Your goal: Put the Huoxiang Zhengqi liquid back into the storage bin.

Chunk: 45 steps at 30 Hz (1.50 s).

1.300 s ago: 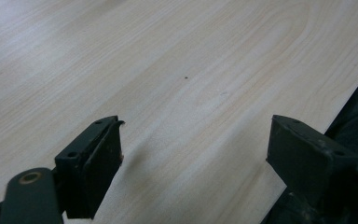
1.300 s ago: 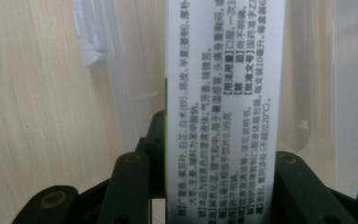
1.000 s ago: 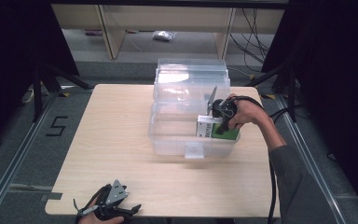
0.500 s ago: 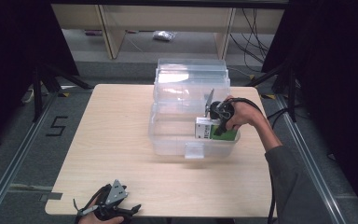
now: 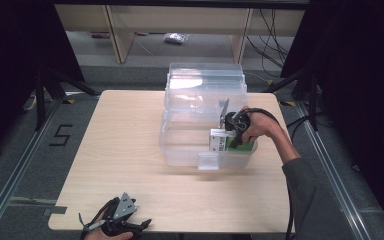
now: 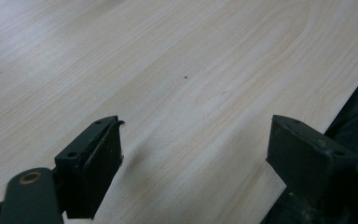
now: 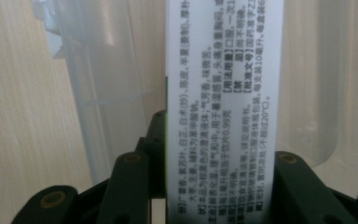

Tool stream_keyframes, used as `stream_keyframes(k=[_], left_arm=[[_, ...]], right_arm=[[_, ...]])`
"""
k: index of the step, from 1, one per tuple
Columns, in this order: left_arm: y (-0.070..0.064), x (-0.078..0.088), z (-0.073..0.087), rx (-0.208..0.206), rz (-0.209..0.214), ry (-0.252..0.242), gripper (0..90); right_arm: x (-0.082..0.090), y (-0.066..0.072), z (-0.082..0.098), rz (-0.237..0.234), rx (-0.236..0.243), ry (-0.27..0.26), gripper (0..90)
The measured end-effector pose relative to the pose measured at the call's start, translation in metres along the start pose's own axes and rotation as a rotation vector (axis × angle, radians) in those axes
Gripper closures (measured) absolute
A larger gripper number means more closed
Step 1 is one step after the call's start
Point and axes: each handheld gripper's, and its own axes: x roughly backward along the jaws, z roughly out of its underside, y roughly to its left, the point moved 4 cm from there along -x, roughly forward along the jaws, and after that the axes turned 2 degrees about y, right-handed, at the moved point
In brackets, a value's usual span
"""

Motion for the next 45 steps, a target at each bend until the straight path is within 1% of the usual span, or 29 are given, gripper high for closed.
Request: stream_keyframes(k=[1,4,5,6,8,9,12,13,17,18,20,22,23,25,26,28,29,30,32,33,34,35,36,37,38,39,42,43,45], left_arm=[[-0.001,0.0,0.0,0.006,-0.001,-0.009,17.3],[-0.001,0.0,0.0,0.002,0.0,-0.008,17.3],[0.0,0.0,0.0,0.003,0.0,-0.007,17.3],[-0.001,0.0,0.0,0.004,-0.001,-0.008,17.3],[-0.001,0.001,0.0,0.002,0.005,-0.009,17.3],[-0.001,0.001,0.0,-0.002,0.006,-0.006,17.3],[-0.001,0.0,0.0,0.007,0.004,-0.017,17.3],[-0.001,0.001,0.0,0.0,0.004,-0.01,17.3],[-0.001,0.0,0.0,0.004,-0.001,-0.009,17.3],[0.0,0.0,0.0,-0.002,0.001,-0.001,17.3],[0.0,0.0,0.0,0.001,0.003,-0.002,17.3],[-0.001,-0.001,0.0,0.008,0.005,-0.014,17.3],[-0.001,-0.001,0.0,0.002,0.004,-0.011,17.3],[-0.001,-0.002,0.0,0.002,0.004,-0.015,17.3],[-0.001,-0.001,0.0,0.001,0.007,-0.01,17.3],[0.002,0.001,0.001,-0.035,0.003,0.019,17.3],[0.002,0.001,0.001,-0.035,0.003,0.019,17.3],[-0.001,-0.001,0.0,0.007,0.003,-0.014,17.3],[0.0,0.0,0.0,-0.003,0.007,-0.006,17.3],[0.001,0.001,0.001,-0.029,0.007,0.015,17.3],[-0.001,-0.001,0.0,0.004,0.003,-0.014,17.3],[-0.001,-0.001,0.0,0.007,0.003,-0.014,17.3],[-0.001,-0.001,0.0,0.007,0.003,-0.014,17.3],[-0.001,-0.001,0.0,0.001,0.007,-0.01,17.3],[0.0,0.0,0.0,-0.007,0.008,-0.002,17.3],[0.002,0.002,0.001,-0.037,0.006,0.023,17.3],[0.0,0.0,0.0,-0.011,0.009,0.002,17.3],[-0.001,-0.001,0.0,0.006,0.007,-0.012,17.3],[-0.001,-0.001,0.0,0.007,0.005,-0.014,17.3]], right_arm=[[-0.001,-0.002,-0.001,0.003,0.023,-0.015,64.6],[-0.003,-0.002,-0.001,0.001,0.031,-0.004,64.5],[-0.003,0.0,-0.002,-0.003,0.011,0.008,64.5],[-0.004,-0.003,-0.003,0.005,0.048,-0.014,64.4],[-0.005,-0.003,-0.003,0.006,0.043,-0.006,64.4],[-0.004,0.0,-0.003,0.002,0.0,0.019,64.4],[-0.006,-0.002,-0.005,0.0,0.036,-0.005,64.4],[-0.007,-0.001,-0.004,-0.001,0.024,0.0,64.4],[-0.01,-0.002,-0.002,-0.005,0.028,-0.005,64.4],[-0.011,0.001,-0.001,-0.008,-0.015,0.019,64.4],[-0.013,0.002,0.001,-0.014,-0.02,0.022,64.3],[-0.015,0.0,0.001,-0.012,0.006,0.011,64.3],[-0.015,0.002,0.001,-0.007,-0.019,0.017,64.2],[-0.015,0.002,0.001,-0.013,-0.019,0.02,64.2],[-0.016,0.001,0.0,-0.017,0.009,0.021,64.2],[-0.018,0.002,0.0,-0.011,-0.011,0.021,64.0],[-0.018,0.001,0.0,-0.011,0.006,0.02,63.9],[-0.019,0.002,0.0,-0.018,-0.012,0.031,63.7],[-0.019,0.002,-0.001,-0.018,-0.012,0.038,63.5],[-0.02,0.003,-0.001,-0.019,-0.019,0.037,63.3],[-0.021,0.0,-0.002,-0.021,0.023,0.022,62.2],[-0.019,0.003,-0.001,-0.024,-0.026,0.045,62.0],[-0.019,0.003,-0.001,-0.024,-0.026,0.045,62.0],[-0.016,0.003,-0.001,-0.027,-0.019,0.019,59.5],[-0.013,0.004,0.0,-0.022,-0.047,0.025,57.4],[-0.012,0.004,0.0,-0.019,-0.046,0.02,55.7],[-0.007,0.004,0.0,-0.002,-0.067,0.002,51.8],[-0.001,0.004,0.0,0.003,-0.087,-0.025,49.5],[0.001,0.004,0.001,0.01,-0.1,-0.033,48.7]])
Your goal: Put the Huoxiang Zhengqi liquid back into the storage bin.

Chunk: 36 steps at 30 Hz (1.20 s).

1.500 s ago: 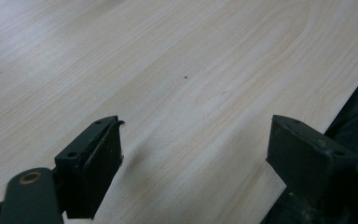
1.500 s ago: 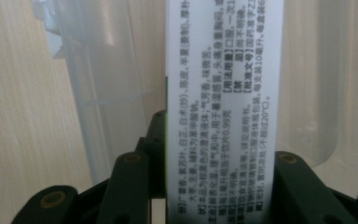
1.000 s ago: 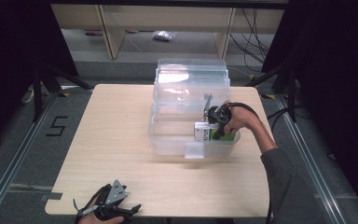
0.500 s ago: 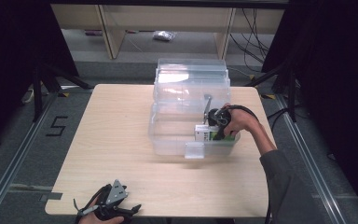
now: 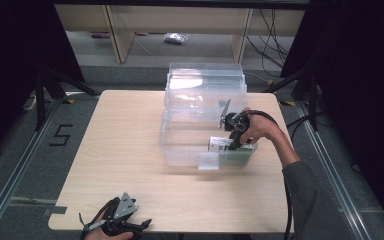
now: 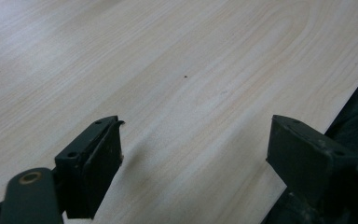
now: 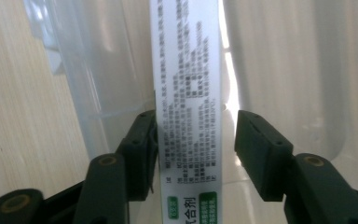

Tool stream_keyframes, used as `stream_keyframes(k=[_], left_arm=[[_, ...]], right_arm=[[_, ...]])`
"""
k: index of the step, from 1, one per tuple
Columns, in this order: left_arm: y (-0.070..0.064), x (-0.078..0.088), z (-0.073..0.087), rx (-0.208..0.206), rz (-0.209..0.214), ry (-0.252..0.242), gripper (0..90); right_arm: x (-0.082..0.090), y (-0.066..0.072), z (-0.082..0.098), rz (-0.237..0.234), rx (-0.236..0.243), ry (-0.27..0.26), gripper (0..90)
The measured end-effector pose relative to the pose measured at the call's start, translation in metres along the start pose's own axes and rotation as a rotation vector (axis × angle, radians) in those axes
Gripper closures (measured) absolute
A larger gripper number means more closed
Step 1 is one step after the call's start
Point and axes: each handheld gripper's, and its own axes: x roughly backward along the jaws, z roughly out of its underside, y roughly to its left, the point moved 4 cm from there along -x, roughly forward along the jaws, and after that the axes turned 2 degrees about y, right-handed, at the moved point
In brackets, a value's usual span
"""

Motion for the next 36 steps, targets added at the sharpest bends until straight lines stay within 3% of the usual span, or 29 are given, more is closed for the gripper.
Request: stream_keyframes(k=[3,5,6,10,14,15,16,17,19,21,23,27,30,32,35,36], left_arm=[[0.0,-0.001,0.0,0.012,0.003,0.001,17.3],[0.0,0.0,0.0,0.001,0.002,0.002,17.3],[0.0,-0.001,0.0,0.011,0.004,0.002,17.3],[0.001,-0.001,0.0,0.007,0.0,0.003,17.3],[0.002,0.0,0.0,0.006,-0.001,-0.002,17.3],[0.004,0.002,0.001,-0.033,-0.003,0.03,17.3],[0.004,0.002,0.001,-0.034,-0.002,0.032,17.3],[0.002,0.0,0.0,0.005,-0.006,0.002,17.3],[0.002,0.0,0.0,0.007,-0.006,0.004,17.3],[0.002,0.001,0.0,-0.015,0.004,0.019,17.3],[0.002,0.0,0.0,-0.007,-0.006,0.01,17.3],[0.002,0.0,0.0,-0.004,-0.006,0.009,17.3],[0.003,0.002,0.0,-0.02,0.003,0.022,17.3],[0.002,0.0,0.0,0.004,-0.007,0.002,17.3],[0.002,0.0,0.0,0.003,-0.007,0.001,17.3],[0.005,0.003,0.001,-0.043,-0.004,0.038,17.3]], right_arm=[[0.006,0.001,0.001,0.0,-0.014,-0.031,47.9],[0.012,0.002,0.002,0.015,-0.062,-0.046,47.0],[0.012,0.002,0.002,0.015,-0.062,-0.046,47.0],[0.024,0.007,0.0,0.01,-0.114,-0.123,44.5],[0.028,0.008,0.001,0.037,-0.145,-0.134,44.1],[0.03,0.01,0.002,0.038,-0.174,-0.139,43.8],[0.03,0.012,0.002,0.034,-0.179,-0.164,43.2],[0.031,0.016,0.002,0.029,-0.2,-0.182,43.0],[0.03,0.016,0.003,0.031,-0.181,-0.186,42.1],[0.03,0.019,0.004,0.042,-0.213,-0.198,40.6],[0.03,0.019,0.004,0.047,-0.206,-0.207,39.9],[0.031,0.018,0.008,0.06,-0.244,-0.222,37.7],[0.034,0.018,0.013,0.067,-0.285,-0.262,35.2],[0.035,0.019,0.014,0.07,-0.299,-0.275,34.3],[0.037,0.024,0.017,0.09,-0.326,-0.327,29.3],[0.038,0.027,0.019,0.101,-0.337,-0.346,28.4]])
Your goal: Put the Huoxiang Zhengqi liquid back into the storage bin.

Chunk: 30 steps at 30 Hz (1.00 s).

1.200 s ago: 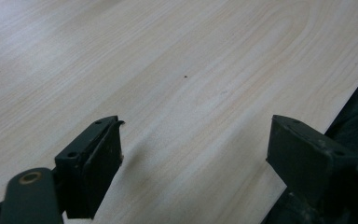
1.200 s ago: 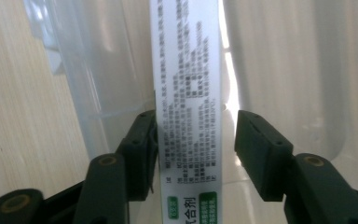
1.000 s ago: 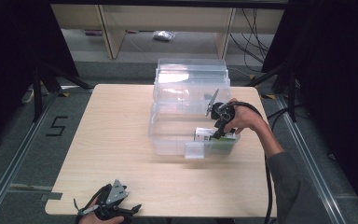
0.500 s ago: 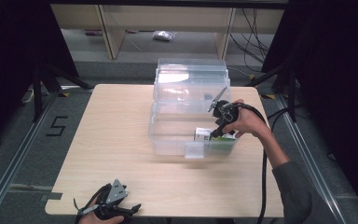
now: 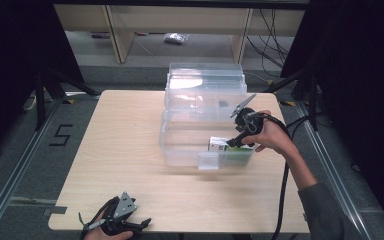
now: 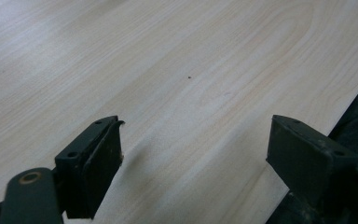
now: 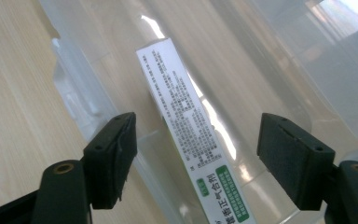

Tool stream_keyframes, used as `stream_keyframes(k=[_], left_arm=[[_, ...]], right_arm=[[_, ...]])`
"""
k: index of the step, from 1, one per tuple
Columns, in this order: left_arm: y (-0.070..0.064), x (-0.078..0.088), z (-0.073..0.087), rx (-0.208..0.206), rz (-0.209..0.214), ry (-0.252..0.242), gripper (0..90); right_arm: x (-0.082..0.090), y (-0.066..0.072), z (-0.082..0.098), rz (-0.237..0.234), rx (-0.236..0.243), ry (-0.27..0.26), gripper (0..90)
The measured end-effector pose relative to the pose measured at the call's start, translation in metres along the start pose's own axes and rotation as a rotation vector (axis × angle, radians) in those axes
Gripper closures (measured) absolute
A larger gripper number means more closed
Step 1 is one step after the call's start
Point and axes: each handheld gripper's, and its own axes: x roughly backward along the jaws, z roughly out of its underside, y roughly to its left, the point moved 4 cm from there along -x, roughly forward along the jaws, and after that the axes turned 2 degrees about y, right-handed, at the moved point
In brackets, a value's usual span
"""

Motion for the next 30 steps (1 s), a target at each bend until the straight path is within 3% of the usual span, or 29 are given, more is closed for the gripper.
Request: stream_keyframes(k=[2,3,5,9,10,11,12,13,16,17,18,19,27,28,29,30], left_arm=[[0.0,0.0,0.0,0.003,-0.001,0.0,17.3],[0.0,0.0,0.0,0.005,-0.002,0.0,17.3],[-0.002,-0.002,-0.001,0.027,0.007,-0.022,17.3],[-0.001,-0.001,-0.001,0.023,0.004,-0.017,17.3],[0.0,0.0,0.0,0.005,-0.003,0.007,17.3],[0.0,-0.001,0.0,0.012,-0.002,-0.003,17.3],[-0.002,-0.003,-0.001,0.04,-0.003,-0.023,17.3],[-0.002,-0.003,-0.001,0.049,-0.004,-0.029,17.3],[-0.003,-0.002,-0.001,0.046,-0.001,-0.03,17.3],[-0.001,-0.002,-0.001,0.028,-0.003,-0.012,17.3],[-0.002,-0.003,-0.001,0.044,-0.007,-0.024,17.3],[-0.002,-0.003,-0.001,0.048,-0.006,-0.032,17.3],[-0.003,-0.003,-0.001,0.052,-0.006,-0.027,17.3],[0.0,-0.001,0.0,0.016,-0.004,0.005,17.3],[0.0,-0.001,0.0,0.016,-0.007,0.004,17.3],[-0.002,-0.003,-0.001,0.053,-0.009,-0.026,17.3]], right_arm=[[0.001,0.001,0.001,-0.002,-0.008,-0.013,27.4],[0.004,0.004,0.005,0.003,-0.037,-0.031,25.7],[0.005,0.004,0.006,-0.001,-0.032,-0.049,25.8],[0.008,0.006,0.015,0.005,-0.06,-0.103,25.7],[0.008,0.006,0.015,0.005,-0.06,-0.103,25.7],[0.009,0.01,0.019,0.017,-0.096,-0.117,25.5],[0.009,0.01,0.019,0.017,-0.096,-0.117,25.5],[0.01,0.012,0.022,0.02,-0.069,-0.156,25.5],[0.014,0.015,0.025,0.015,-0.089,-0.173,25.3],[0.014,0.02,0.026,0.0,-0.127,-0.181,25.0],[0.015,0.021,0.029,-0.005,-0.127,-0.177,25.0],[0.014,0.018,0.033,0.015,-0.108,-0.228,24.8],[0.018,0.022,0.048,0.025,-0.134,-0.271,24.4],[0.017,0.024,0.049,0.023,-0.124,-0.289,24.1],[0.02,0.029,0.053,0.04,-0.146,-0.295,24.1],[0.02,0.029,0.053,0.04,-0.146,-0.295,24.1]])
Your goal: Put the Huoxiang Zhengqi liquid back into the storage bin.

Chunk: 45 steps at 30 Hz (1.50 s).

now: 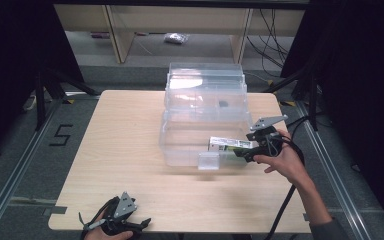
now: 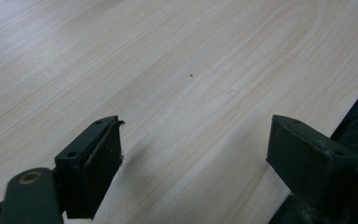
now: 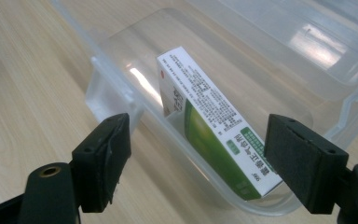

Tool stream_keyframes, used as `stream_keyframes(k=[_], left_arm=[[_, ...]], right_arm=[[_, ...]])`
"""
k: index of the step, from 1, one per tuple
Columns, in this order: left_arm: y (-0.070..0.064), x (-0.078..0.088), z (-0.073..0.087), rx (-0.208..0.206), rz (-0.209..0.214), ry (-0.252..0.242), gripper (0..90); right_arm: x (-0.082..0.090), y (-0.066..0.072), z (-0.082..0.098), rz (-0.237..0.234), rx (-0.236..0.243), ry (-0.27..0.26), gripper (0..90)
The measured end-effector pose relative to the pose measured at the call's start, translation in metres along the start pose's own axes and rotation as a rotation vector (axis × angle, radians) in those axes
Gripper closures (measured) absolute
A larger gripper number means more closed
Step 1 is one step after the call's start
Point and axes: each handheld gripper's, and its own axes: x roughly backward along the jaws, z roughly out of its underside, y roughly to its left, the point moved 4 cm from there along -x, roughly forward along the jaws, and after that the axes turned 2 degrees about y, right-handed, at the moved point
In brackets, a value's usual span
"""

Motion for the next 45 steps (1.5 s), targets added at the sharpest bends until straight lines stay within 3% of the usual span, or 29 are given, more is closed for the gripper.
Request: stream_keyframes(k=[5,6,8,15,18,20,22,24,27,28,29,36,37,39,40,45], left_arm=[[0.0,0.001,0.0,-0.006,-0.001,0.0,17.3],[0.0,0.001,0.0,-0.005,-0.001,-0.001,17.3],[0.0,0.001,0.0,-0.01,-0.001,0.0,17.3],[0.0,0.0,0.0,-0.006,0.0,-0.008,17.3],[0.0,0.0,0.0,0.0,0.002,-0.007,17.3],[0.001,0.002,0.001,-0.035,0.007,0.025,17.3],[0.001,0.002,0.001,-0.038,0.005,0.025,17.3],[0.0,0.0,0.0,-0.004,0.0,-0.007,17.3],[0.0,-0.001,0.0,0.016,-0.001,-0.016,17.3],[0.0,0.0,0.0,-0.004,-0.001,-0.009,17.3],[0.0,0.0,0.0,-0.006,-0.001,-0.008,17.3],[0.001,0.001,0.0,-0.013,-0.003,-0.008,17.3],[0.001,0.001,0.0,-0.011,-0.003,-0.009,17.3],[0.0,0.001,0.0,-0.015,-0.002,-0.007,17.3],[0.001,0.0,0.0,-0.013,-0.002,-0.009,17.3],[0.0,0.001,0.0,-0.012,0.0,-0.012,17.3]], right_arm=[[0.003,0.011,0.014,-0.007,-0.009,0.0,24.1],[0.001,0.014,0.017,-0.009,-0.027,-0.023,24.1],[0.002,0.018,0.024,-0.008,-0.02,0.002,24.0],[-0.001,0.031,0.038,-0.03,-0.001,-0.047,23.6],[0.001,0.038,0.043,-0.019,-0.027,-0.067,23.3],[0.0,0.041,0.047,-0.019,-0.007,-0.093,23.3],[0.0,0.046,0.052,-0.015,-0.001,-0.103,23.2],[-0.001,0.049,0.057,-0.023,0.005,-0.102,23.0],[-0.001,0.054,0.065,-0.012,-0.016,-0.111,22.6],[-0.001,0.056,0.068,-0.017,-0.04,-0.109,22.4],[-0.001,0.056,0.071,-0.02,-0.027,-0.111,22.4],[-0.005,0.063,0.087,-0.031,-0.068,-0.091,21.5],[-0.006,0.062,0.089,-0.024,-0.052,-0.095,21.4],[-0.008,0.066,0.092,-0.03,-0.08,-0.086,20.9],[-0.009,0.065,0.093,-0.033,-0.058,-0.091,20.8],[-0.009,0.069,0.098,-0.031,-0.074,-0.089,19.3]])
